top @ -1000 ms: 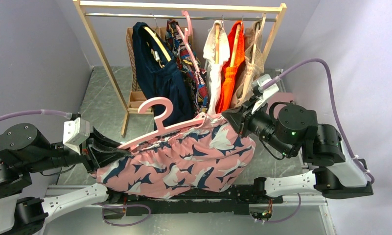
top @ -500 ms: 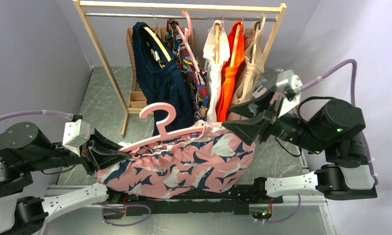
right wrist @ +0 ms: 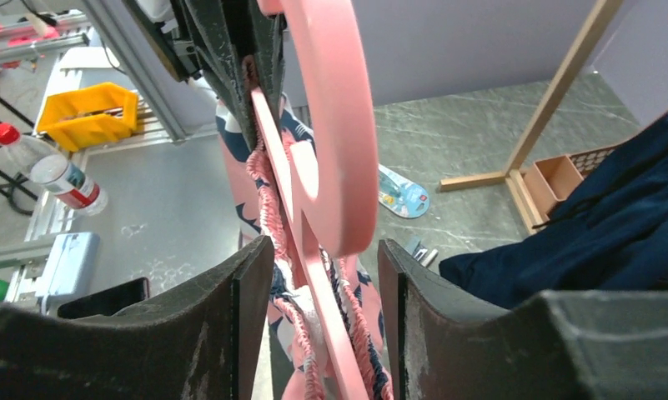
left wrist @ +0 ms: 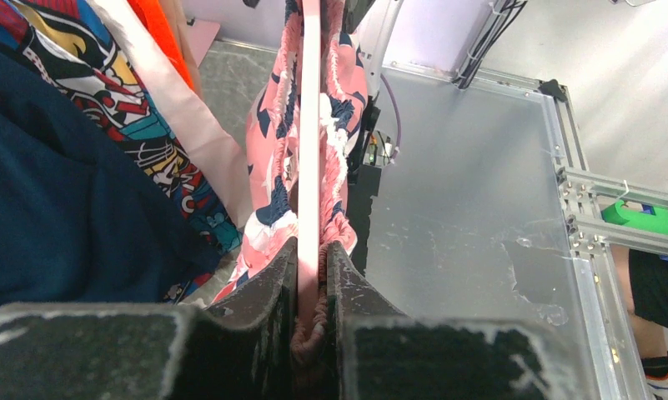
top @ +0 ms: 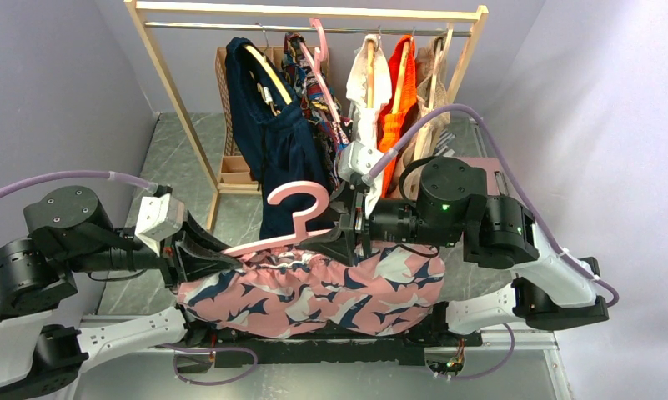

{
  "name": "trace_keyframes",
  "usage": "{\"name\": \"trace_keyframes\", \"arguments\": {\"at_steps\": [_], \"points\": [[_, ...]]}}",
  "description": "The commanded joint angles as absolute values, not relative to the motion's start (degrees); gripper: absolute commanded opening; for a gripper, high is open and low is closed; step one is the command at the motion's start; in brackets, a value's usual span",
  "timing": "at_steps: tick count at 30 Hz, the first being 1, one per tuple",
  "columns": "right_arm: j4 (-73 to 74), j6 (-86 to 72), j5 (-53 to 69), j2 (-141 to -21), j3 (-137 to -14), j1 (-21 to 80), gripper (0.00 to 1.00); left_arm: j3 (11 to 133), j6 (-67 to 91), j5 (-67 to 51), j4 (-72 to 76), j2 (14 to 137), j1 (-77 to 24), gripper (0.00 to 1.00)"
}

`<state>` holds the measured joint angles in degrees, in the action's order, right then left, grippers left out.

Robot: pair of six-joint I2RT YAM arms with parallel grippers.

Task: Place the shorts on the hanger
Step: Hang the shorts on the hanger.

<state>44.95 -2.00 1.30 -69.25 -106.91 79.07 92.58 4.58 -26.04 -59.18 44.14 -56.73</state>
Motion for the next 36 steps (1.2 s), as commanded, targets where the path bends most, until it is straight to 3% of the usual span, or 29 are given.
{"name": "trace_keyframes", "arguments": {"at_steps": [1, 9, 17, 19, 21, 23, 24, 25, 30, 33, 36], "points": [[42.92, -0.84, 6.05, -68.99, -108.78, 79.01, 0.5, 96.17, 2.83, -28.74, -56.71, 44.42, -56.52, 0.07], [40.82, -2.89, 10.28, -69.54, -108.28, 79.01, 0.35, 95.47, 1.61, -30.16, -55.7, 44.54, -56.51, 0.07], [39.2, -5.01, 12.29, -70.08, -107.14, 79.01, 0.27, 96.04, 1.36, -31.42, -55.28, 45.45, -56.51, 0.07], [38.81, -5.39, 12.06, -70.31, -106.7, 79.0, 0.21, 96.14, 1.36, -31.68, -54.99, 45.73, -56.51, 0.07], [38.04, -5.6, 11.42, -70.0, -105.85, 79.01, 0.07, 96.18, 1.47, -31.82, -54.65, 45.95, -56.51, 0.07], [36.44, -5.78, 10.23, -68.73, -104.39, 79.0, 0.0, 96.53, 2.22, -30.66, -54.43, 46.0, -56.51, 0.07], [35.66, -5.92, 9.32, -68.05, -103.55, 79.06, 0.0, 96.69, 2.55, -30.06, -54.34, 46.05, -56.56, 0.1], [34.92, -5.99, 8.44, -67.13, -102.79, 79.01, 0.0, 96.95, 2.74, -29.51, -54.32, 45.99, -56.52, 0.18], [32.13, -6.33, 4.29, -62.95, -98.82, 79.01, 0.0, 97.5, 4.05, -27.93, -52.59, 44.07, -56.56, 0.69], [31.98, -6.4, 2.85, -61.49, -97.53, 79.01, 0.0, 97.48, 4.88, -26.44, -51.19, 41.91, -56.5, 0.79], [31.73, -6.48, 1.84, -60.06, -96.26, 79.01, 0.0, 97.25, 5.4, -23.97, -51.21, 39.41, -56.53, 0.8]]}}
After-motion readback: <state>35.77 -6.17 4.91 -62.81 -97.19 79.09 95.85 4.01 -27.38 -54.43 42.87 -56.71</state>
